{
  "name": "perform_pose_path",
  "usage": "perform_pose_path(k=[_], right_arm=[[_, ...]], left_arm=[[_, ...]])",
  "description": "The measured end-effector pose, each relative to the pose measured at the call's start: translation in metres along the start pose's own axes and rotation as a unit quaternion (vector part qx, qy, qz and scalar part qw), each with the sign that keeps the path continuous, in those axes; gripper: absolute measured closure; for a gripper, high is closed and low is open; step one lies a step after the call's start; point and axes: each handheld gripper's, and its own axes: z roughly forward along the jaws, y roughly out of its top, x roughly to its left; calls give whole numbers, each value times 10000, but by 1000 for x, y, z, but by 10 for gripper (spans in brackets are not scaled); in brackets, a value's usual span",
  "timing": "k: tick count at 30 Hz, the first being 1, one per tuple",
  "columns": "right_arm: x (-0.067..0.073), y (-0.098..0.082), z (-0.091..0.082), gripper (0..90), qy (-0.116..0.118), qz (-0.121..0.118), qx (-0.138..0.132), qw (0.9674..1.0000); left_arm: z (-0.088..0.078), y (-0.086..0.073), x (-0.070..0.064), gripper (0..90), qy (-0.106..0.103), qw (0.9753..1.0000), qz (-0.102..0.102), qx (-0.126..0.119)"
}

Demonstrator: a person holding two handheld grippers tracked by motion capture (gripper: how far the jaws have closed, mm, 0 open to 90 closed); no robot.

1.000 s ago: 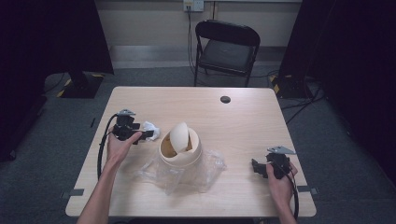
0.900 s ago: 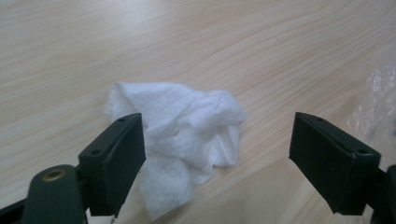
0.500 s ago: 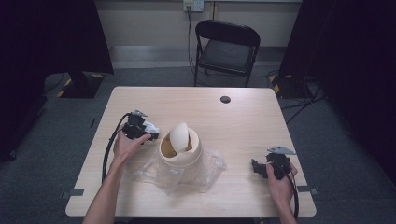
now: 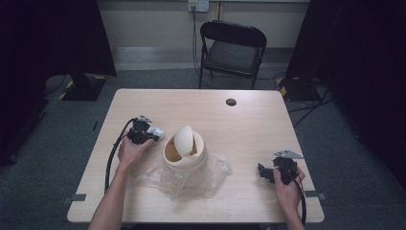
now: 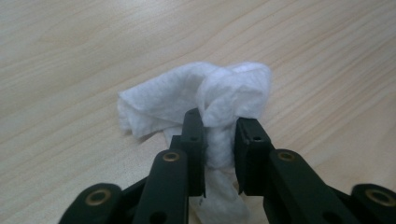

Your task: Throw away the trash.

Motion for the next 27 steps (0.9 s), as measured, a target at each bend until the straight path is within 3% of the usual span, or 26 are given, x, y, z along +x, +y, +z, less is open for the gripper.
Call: perform_pose_path(k=[7,10,13,18,19,22,23,25,27], right_arm=[[0,0,0,103,-8,11,-7,10000],[0,0,0,103,-11,13,-7,10000],[0,0,0,103,-5,3,-1,10000],[0,0,0,103,-2,2,1,10000],[0,0,0,103,-7,8,-2,10000],[0,0,0,103,-2,-1,1,10000],[0,0,0,103,-2,-1,0,10000],[0,0,0,103,-3,0,1,10000],[0,0,0,103,-1,-1,1,10000]], left_arm=[[-6,-4,2,799,-129,9998,-80,-91],[-12,-3,2,799,-180,9993,-171,-268],[-18,-1,2,799,-203,9992,-133,-330],[-27,-2,-2,799,-335,9973,-267,-600],[-32,-3,-4,799,-423,9960,-332,-720],[-37,-2,-10,799,-358,9967,-204,-700],[-41,-2,-13,799,-307,9972,-62,-674],[-47,0,-19,799,-318,9964,-22,-783],[-52,2,-24,798,-220,9966,145,-785]])
